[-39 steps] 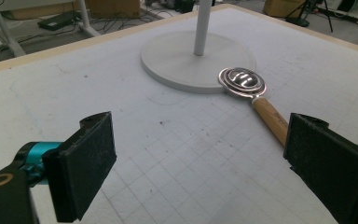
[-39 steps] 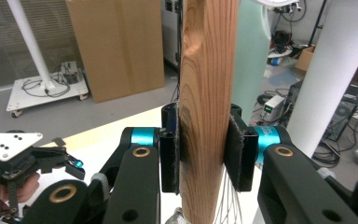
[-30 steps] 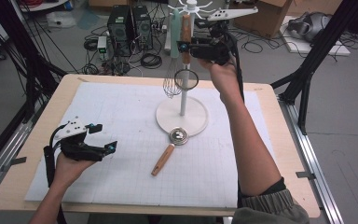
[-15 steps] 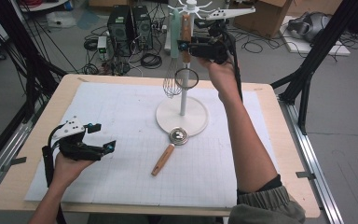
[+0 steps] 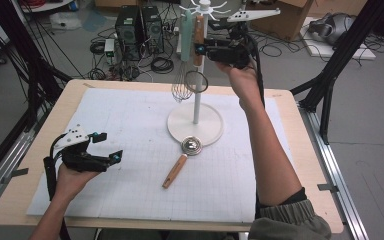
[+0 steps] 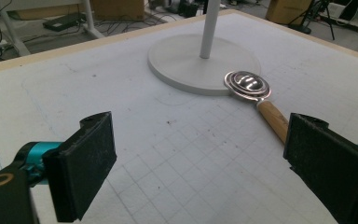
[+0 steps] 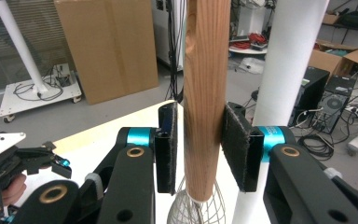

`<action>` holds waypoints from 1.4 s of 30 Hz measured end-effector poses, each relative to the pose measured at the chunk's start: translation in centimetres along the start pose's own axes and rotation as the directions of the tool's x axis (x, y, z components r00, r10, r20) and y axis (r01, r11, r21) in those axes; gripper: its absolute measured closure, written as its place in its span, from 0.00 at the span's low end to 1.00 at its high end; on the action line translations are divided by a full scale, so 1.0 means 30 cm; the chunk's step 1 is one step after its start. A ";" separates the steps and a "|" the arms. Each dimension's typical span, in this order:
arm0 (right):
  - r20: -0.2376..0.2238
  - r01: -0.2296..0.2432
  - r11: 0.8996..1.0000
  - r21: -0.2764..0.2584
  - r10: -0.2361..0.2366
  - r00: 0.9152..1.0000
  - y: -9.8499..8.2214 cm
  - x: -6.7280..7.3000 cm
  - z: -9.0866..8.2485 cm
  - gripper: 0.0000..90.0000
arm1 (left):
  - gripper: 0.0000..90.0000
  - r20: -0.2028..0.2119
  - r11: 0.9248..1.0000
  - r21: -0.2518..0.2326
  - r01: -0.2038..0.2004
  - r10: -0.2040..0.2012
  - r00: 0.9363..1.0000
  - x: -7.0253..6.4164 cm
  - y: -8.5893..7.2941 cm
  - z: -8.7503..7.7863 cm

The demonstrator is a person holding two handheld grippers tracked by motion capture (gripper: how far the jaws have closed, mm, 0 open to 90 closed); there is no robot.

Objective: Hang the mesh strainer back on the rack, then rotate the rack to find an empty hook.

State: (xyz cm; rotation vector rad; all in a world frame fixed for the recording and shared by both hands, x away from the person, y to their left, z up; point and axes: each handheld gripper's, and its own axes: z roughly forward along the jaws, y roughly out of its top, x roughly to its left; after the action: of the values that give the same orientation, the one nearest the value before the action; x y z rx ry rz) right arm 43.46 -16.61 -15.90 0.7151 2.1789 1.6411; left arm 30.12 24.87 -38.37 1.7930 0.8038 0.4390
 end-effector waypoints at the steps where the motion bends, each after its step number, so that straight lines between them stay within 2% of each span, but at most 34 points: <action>1: -0.002 -0.002 1.000 -0.002 0.002 1.000 -0.001 -0.004 -0.005 0.73 | 0.11 0.000 1.000 0.000 0.001 -0.001 1.000 0.002 -0.002 -0.001; 10: -0.029 0.003 1.000 -0.017 -0.004 1.000 -0.011 -0.017 -0.049 0.77 | 0.11 -0.012 1.000 -0.002 0.012 -0.012 1.000 0.012 -0.007 -0.014; 22: -0.071 0.009 1.000 -0.025 -0.011 0.997 -0.011 -0.038 -0.096 0.99 | 0.11 -0.018 1.000 -0.001 0.017 -0.017 1.000 0.020 -0.009 -0.020; 24: -0.101 0.009 0.999 -0.037 -0.013 0.995 -0.010 -0.045 -0.099 1.00 | 0.11 -0.018 1.000 0.001 0.017 -0.016 1.000 0.019 -0.008 -0.020; 27: -0.110 0.010 0.999 -0.037 -0.014 0.994 0.005 -0.053 -0.104 1.00 | 0.11 -0.017 1.000 0.003 0.018 -0.018 1.000 0.019 -0.009 -0.018; 42: -0.083 0.038 0.999 -0.032 -0.040 0.996 0.109 -0.070 -0.179 1.00 | 0.11 -0.014 1.000 0.005 0.011 -0.011 1.000 0.014 -0.008 -0.016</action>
State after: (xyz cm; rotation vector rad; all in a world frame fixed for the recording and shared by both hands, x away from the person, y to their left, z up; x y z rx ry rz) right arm 42.99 -21.37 -11.32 0.6018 2.2056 1.7090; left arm 30.04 25.56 -38.44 1.7907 0.8249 0.4429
